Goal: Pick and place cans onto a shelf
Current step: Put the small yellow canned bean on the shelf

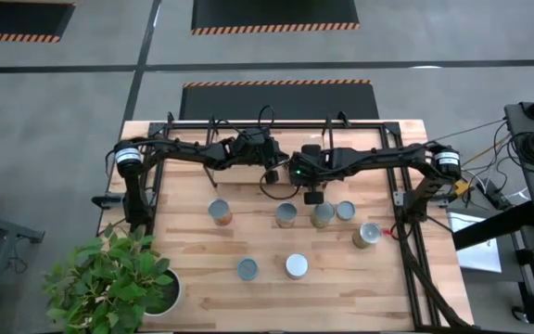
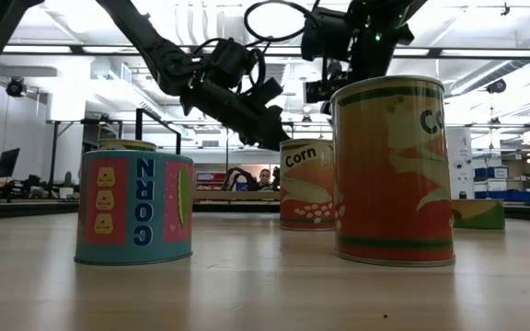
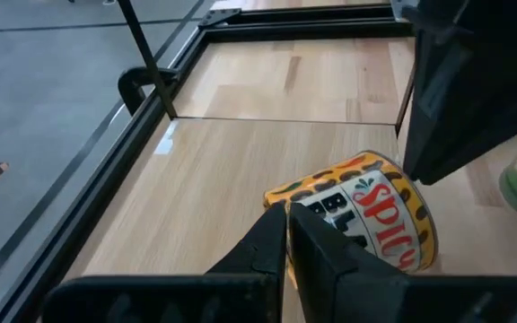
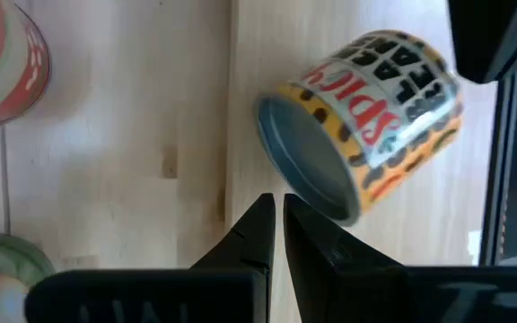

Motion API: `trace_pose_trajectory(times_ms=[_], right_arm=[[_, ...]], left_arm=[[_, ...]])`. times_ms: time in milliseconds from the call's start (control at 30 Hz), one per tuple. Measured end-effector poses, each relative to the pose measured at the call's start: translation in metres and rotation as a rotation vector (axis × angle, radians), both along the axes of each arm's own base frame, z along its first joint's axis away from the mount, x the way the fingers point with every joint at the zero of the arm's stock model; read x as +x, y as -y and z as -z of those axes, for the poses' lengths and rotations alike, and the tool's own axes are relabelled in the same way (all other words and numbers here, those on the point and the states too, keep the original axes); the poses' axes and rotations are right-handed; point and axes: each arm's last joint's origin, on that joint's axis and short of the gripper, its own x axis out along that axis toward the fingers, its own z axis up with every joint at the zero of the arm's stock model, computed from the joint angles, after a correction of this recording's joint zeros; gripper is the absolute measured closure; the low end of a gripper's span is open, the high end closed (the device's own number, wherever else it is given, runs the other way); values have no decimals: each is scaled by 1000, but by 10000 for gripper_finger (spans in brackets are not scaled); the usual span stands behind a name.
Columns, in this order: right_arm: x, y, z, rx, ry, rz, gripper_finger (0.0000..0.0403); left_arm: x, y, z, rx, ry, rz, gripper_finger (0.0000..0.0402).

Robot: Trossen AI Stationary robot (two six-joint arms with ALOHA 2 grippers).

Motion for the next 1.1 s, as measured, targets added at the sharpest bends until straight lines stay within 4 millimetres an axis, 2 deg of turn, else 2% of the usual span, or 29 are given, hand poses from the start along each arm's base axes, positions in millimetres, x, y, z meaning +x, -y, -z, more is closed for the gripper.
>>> trace_pose_trajectory(times_ms=[267,500,733,1100], right_arm=[[1,3,8,-105,28,11,385],[0,7,8,-115,26,25,385],[2,8,7,-122,39,22,385],[8,10,-3,-162,98,25,385]], left_arm=[[-2,-7,2,-12,1,-50,402],[1,-10,23,-57,-41,-72,401],[0,-10,26,-104,-53,-92,401],[-4,-3,35,-315,-116,-151,401]])
